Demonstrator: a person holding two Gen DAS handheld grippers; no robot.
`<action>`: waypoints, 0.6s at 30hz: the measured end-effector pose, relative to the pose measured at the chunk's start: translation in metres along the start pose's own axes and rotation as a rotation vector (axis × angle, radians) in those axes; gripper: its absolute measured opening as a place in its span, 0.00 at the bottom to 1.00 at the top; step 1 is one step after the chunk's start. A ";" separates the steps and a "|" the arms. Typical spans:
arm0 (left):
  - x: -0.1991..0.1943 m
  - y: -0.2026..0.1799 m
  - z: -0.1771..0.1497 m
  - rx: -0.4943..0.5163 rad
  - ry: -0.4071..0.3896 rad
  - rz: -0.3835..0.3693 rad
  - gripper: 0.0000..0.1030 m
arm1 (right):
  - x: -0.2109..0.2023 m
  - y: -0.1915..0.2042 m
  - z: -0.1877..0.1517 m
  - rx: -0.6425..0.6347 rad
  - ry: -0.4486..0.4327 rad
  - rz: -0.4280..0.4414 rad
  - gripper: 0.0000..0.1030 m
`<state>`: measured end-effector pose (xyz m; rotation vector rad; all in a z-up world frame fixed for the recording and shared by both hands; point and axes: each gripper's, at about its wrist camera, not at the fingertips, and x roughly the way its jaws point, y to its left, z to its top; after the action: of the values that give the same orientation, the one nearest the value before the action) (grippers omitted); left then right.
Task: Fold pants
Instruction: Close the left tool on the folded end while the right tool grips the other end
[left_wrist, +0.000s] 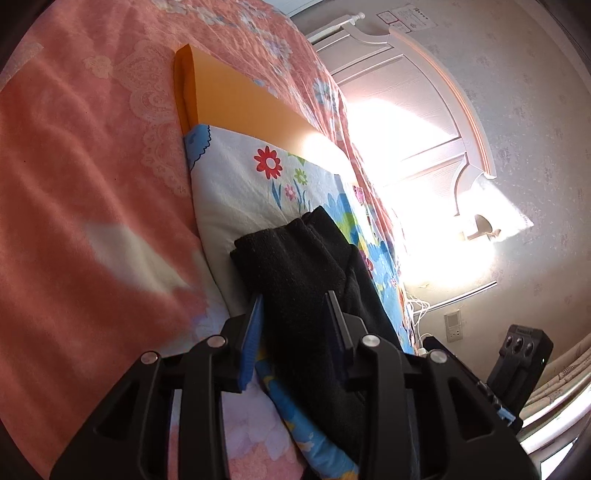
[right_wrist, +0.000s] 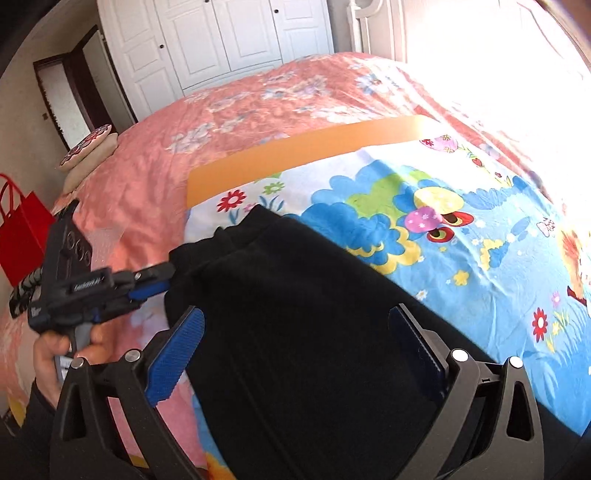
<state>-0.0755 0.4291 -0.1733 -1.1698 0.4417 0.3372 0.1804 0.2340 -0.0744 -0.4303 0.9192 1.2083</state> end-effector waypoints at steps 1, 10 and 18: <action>0.002 0.001 0.000 -0.004 0.006 0.008 0.33 | 0.008 -0.006 0.008 -0.002 0.022 -0.020 0.93; 0.014 -0.016 0.016 0.090 0.001 0.051 0.05 | 0.082 -0.050 0.008 0.018 0.203 -0.114 0.55; 0.002 -0.001 0.022 -0.020 -0.031 0.034 0.37 | 0.081 -0.052 0.002 0.040 0.176 -0.140 0.56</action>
<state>-0.0698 0.4491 -0.1662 -1.1757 0.4322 0.3895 0.2350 0.2674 -0.1466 -0.5663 1.0439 1.0347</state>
